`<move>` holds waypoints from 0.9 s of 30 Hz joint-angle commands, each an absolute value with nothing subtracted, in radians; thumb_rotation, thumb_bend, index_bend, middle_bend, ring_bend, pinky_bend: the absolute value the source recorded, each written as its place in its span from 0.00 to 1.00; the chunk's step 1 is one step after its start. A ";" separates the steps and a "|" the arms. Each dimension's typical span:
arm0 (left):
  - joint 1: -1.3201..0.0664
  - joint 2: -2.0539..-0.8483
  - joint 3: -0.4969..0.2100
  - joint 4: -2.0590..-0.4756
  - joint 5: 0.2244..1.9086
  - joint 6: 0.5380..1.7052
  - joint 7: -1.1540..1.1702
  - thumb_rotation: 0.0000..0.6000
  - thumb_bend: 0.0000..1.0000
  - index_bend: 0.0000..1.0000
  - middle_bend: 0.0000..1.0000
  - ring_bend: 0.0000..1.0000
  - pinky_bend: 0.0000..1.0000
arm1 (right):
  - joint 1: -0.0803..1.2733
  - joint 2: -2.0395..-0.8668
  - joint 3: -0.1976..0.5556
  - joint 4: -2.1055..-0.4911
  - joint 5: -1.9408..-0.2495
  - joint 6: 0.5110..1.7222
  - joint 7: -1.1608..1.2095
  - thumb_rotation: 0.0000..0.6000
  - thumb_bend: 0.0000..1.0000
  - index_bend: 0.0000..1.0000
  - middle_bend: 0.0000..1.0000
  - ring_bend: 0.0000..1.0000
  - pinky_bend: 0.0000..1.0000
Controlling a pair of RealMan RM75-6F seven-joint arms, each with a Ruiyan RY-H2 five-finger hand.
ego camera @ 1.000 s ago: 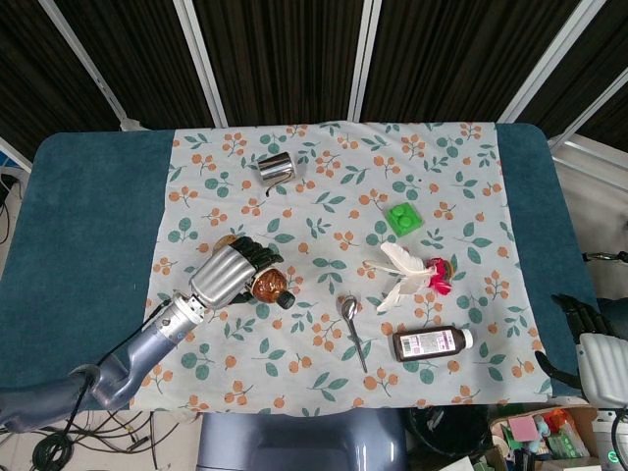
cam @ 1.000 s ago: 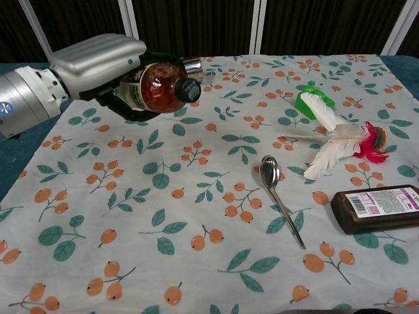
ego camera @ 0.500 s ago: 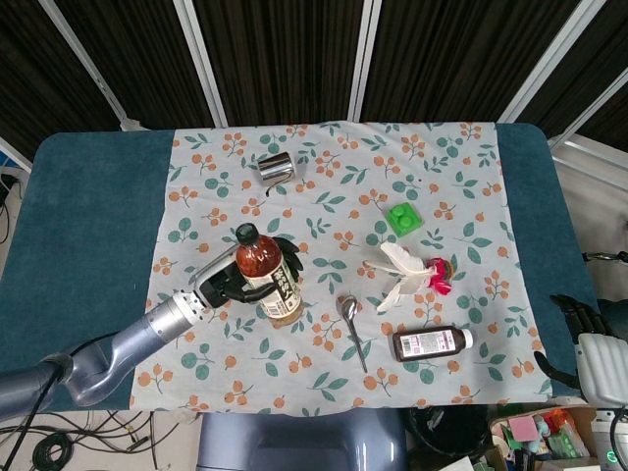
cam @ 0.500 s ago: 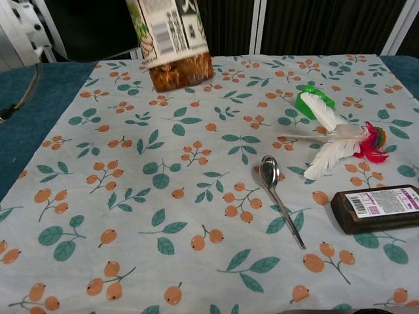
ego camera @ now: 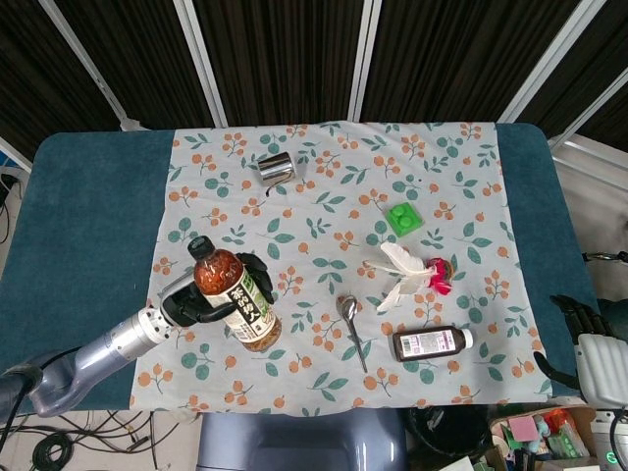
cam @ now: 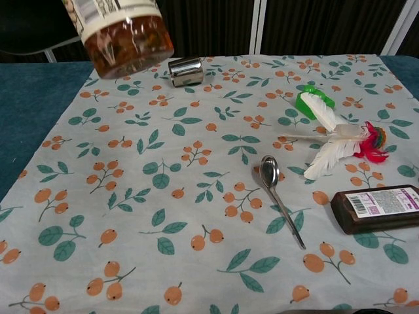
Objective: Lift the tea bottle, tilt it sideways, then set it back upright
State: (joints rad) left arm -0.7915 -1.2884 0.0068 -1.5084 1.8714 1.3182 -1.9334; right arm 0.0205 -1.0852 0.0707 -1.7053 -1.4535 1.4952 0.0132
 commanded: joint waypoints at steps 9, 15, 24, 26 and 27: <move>-0.743 -1.445 0.066 -1.389 1.788 1.224 -1.559 1.00 0.58 0.30 0.34 0.31 0.45 | 0.021 -1.082 0.071 -1.706 -1.450 1.491 0.020 1.00 0.16 0.15 0.13 0.14 0.19; -0.737 -1.515 0.045 -1.354 1.705 1.166 -1.444 1.00 0.58 0.30 0.34 0.31 0.45 | 0.021 -1.081 0.070 -1.706 -1.451 1.491 0.022 1.00 0.16 0.15 0.13 0.14 0.19; -0.716 -1.667 -0.003 -1.200 1.596 1.114 -1.120 1.00 0.58 0.30 0.34 0.30 0.45 | 0.022 -1.079 0.071 -1.706 -1.446 1.486 0.024 1.00 0.16 0.15 0.13 0.14 0.19; -0.716 -1.690 -0.007 -1.175 1.585 1.102 -1.097 1.00 0.58 0.30 0.34 0.30 0.45 | 0.022 -1.079 0.071 -1.706 -1.447 1.486 0.024 1.00 0.16 0.15 0.13 0.14 0.19; -0.716 -1.695 -0.008 -1.168 1.583 1.101 -1.093 1.00 0.58 0.30 0.34 0.30 0.45 | 0.022 -1.079 0.071 -1.706 -1.447 1.487 0.024 1.00 0.16 0.15 0.13 0.14 0.19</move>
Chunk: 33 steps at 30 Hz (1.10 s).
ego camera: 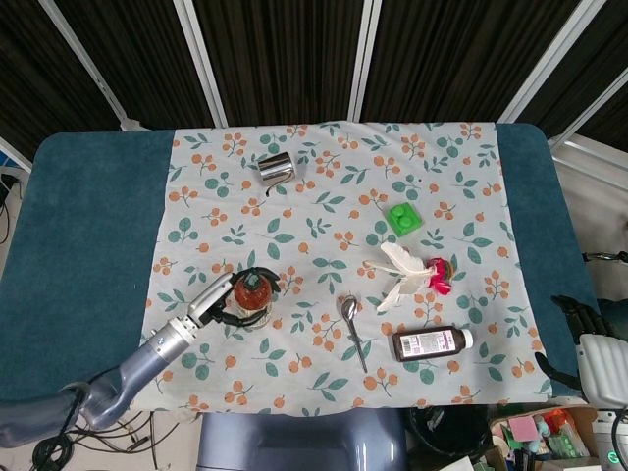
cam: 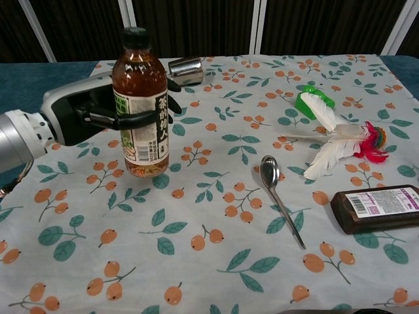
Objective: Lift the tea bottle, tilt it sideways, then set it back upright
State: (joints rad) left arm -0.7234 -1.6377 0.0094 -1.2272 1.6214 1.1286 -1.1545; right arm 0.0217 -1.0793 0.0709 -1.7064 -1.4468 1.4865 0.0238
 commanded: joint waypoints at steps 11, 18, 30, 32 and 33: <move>-0.696 -1.808 -0.011 -1.014 1.593 1.154 -1.029 1.00 0.57 0.29 0.33 0.29 0.45 | 0.022 -1.078 0.073 -1.705 -1.446 1.486 0.031 1.00 0.16 0.15 0.13 0.14 0.19; -0.687 -1.828 0.003 -0.959 1.613 1.181 -1.079 1.00 0.51 0.27 0.27 0.23 0.41 | 0.022 -1.078 0.072 -1.704 -1.446 1.487 0.032 1.00 0.16 0.15 0.13 0.14 0.19; -0.667 -1.789 0.070 -0.893 1.655 1.191 -1.185 1.00 0.29 0.11 0.12 0.05 0.26 | 0.023 -1.078 0.073 -1.705 -1.447 1.487 0.032 1.00 0.16 0.15 0.13 0.14 0.19; -0.664 -1.779 0.082 -0.877 1.662 1.191 -1.174 1.00 0.24 0.07 0.10 0.03 0.25 | 0.023 -1.077 0.072 -1.706 -1.447 1.486 0.033 1.00 0.16 0.15 0.13 0.14 0.19; -0.663 -1.775 0.088 -0.870 1.665 1.187 -1.167 1.00 0.23 0.05 0.09 0.02 0.24 | 0.023 -1.077 0.073 -1.707 -1.447 1.486 0.033 1.00 0.16 0.15 0.13 0.14 0.19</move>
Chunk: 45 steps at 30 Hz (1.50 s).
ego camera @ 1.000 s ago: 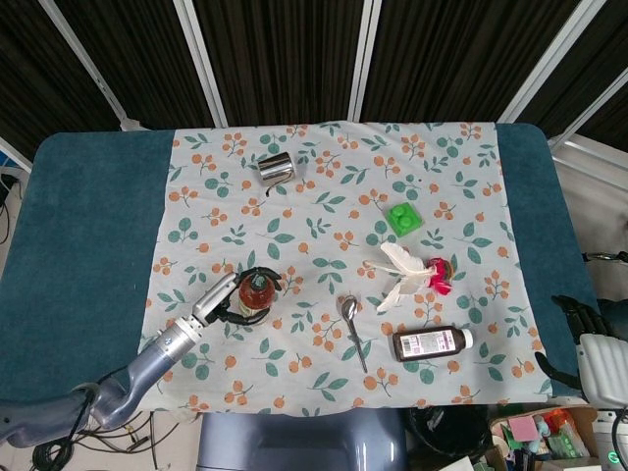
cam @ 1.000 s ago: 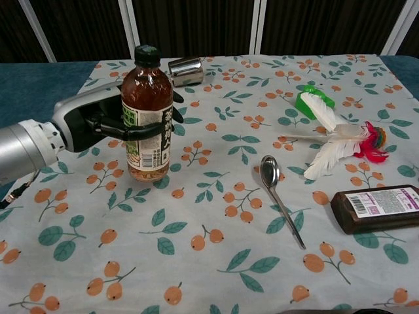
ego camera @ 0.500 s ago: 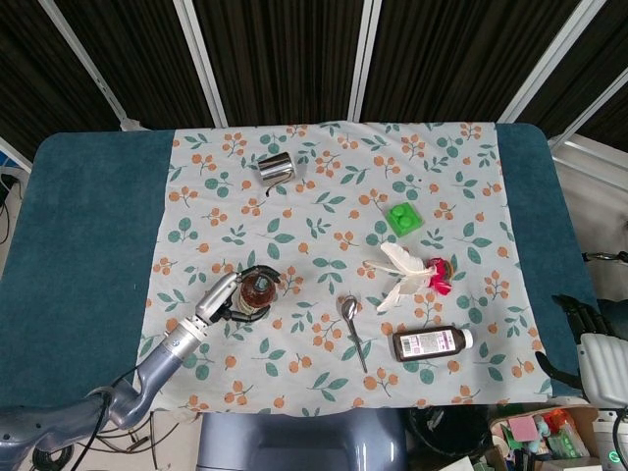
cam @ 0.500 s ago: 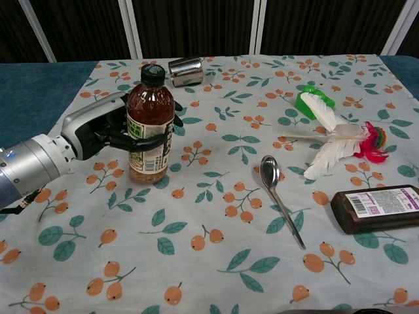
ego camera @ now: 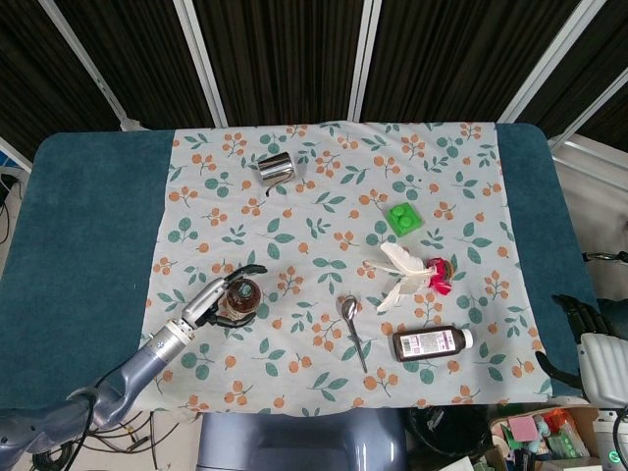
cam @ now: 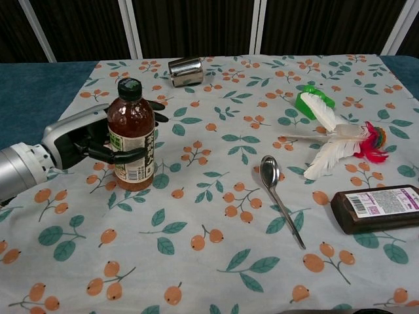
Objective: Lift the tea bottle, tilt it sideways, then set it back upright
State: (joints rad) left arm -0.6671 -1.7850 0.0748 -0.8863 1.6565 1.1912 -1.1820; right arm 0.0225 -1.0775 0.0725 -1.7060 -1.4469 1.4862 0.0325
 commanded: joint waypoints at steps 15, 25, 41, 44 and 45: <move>-0.580 -1.572 0.097 -0.993 1.624 1.266 -1.091 1.00 0.16 0.01 0.00 0.00 0.07 | 0.023 -1.079 0.073 -1.706 -1.448 1.488 0.029 1.00 0.16 0.15 0.13 0.14 0.19; -0.520 -1.172 0.095 -1.408 1.522 1.269 -0.670 1.00 0.16 0.05 0.00 0.00 0.04 | 0.020 -1.080 0.073 -1.711 -1.447 1.492 0.023 1.00 0.16 0.15 0.13 0.14 0.19; -0.250 -1.076 0.119 -1.620 1.355 1.463 -0.224 1.00 0.17 0.05 0.00 0.00 0.00 | 0.017 -1.080 0.070 -1.703 -1.470 1.510 0.012 1.00 0.16 0.15 0.13 0.14 0.19; -0.226 -1.062 0.119 -1.625 1.396 1.495 -0.278 1.00 0.17 0.05 0.00 0.00 0.00 | 0.018 -1.081 0.068 -1.688 -1.494 1.523 0.002 1.00 0.16 0.15 0.13 0.14 0.19; -0.217 -1.058 0.116 -1.622 1.406 1.509 -0.287 1.00 0.17 0.05 0.00 0.00 0.00 | 0.018 -1.083 0.065 -1.680 -1.508 1.530 -0.003 1.00 0.16 0.15 0.13 0.14 0.19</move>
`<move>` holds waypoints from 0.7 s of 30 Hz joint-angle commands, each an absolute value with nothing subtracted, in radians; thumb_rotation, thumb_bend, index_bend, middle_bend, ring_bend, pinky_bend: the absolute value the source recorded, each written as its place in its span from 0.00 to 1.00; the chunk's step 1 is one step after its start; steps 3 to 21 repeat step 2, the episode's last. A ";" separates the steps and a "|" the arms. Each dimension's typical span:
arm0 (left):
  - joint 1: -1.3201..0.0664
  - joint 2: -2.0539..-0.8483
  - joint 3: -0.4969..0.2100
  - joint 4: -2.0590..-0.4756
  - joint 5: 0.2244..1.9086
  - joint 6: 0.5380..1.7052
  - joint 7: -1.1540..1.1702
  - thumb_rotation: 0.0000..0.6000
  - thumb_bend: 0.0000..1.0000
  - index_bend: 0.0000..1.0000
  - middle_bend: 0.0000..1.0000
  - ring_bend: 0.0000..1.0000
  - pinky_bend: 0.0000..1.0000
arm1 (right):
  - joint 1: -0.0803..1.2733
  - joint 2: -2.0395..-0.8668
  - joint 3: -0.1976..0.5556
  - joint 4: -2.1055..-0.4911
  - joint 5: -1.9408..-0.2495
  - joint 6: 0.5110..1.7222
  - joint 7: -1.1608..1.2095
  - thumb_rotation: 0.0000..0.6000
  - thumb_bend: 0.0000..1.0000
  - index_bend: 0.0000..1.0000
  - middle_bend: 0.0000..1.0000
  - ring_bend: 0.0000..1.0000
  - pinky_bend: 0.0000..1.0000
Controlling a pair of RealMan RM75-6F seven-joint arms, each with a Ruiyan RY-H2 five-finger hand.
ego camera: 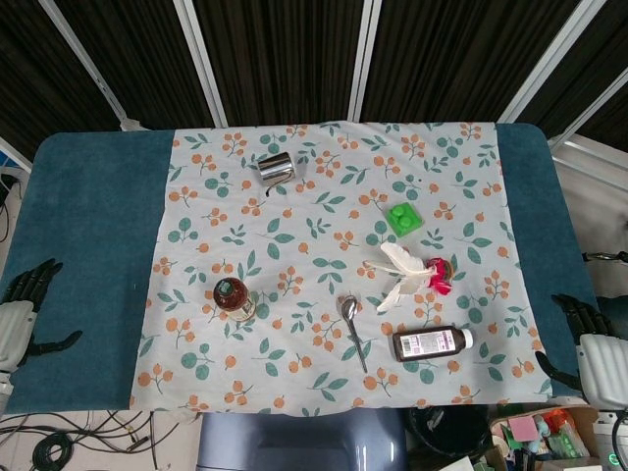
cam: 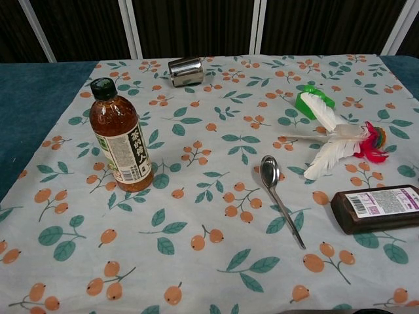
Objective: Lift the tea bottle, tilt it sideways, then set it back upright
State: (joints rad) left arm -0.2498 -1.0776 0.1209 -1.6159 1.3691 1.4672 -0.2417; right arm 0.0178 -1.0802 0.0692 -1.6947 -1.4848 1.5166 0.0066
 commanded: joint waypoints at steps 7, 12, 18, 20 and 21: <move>-0.201 -1.053 0.108 -1.617 1.413 1.535 -0.283 1.00 0.17 0.05 0.00 0.00 0.00 | 0.019 -1.087 0.060 -1.666 -1.529 1.539 -0.016 1.00 0.16 0.15 0.13 0.14 0.19; -0.201 -1.053 0.108 -1.617 1.413 1.535 -0.283 1.00 0.17 0.05 0.00 0.00 0.00 | 0.019 -1.087 0.060 -1.666 -1.529 1.539 -0.016 1.00 0.16 0.15 0.13 0.14 0.19; -0.201 -1.053 0.108 -1.617 1.413 1.535 -0.283 1.00 0.17 0.05 0.00 0.00 0.00 | 0.019 -1.087 0.060 -1.666 -1.529 1.539 -0.016 1.00 0.16 0.15 0.13 0.14 0.19; -0.201 -1.053 0.108 -1.617 1.413 1.535 -0.283 1.00 0.17 0.05 0.00 0.00 0.00 | 0.019 -1.087 0.060 -1.666 -1.529 1.539 -0.016 1.00 0.16 0.15 0.13 0.14 0.19; -0.201 -1.053 0.108 -1.617 1.413 1.535 -0.283 1.00 0.17 0.05 0.00 0.00 0.00 | 0.019 -1.087 0.060 -1.666 -1.529 1.539 -0.016 1.00 0.16 0.15 0.13 0.14 0.19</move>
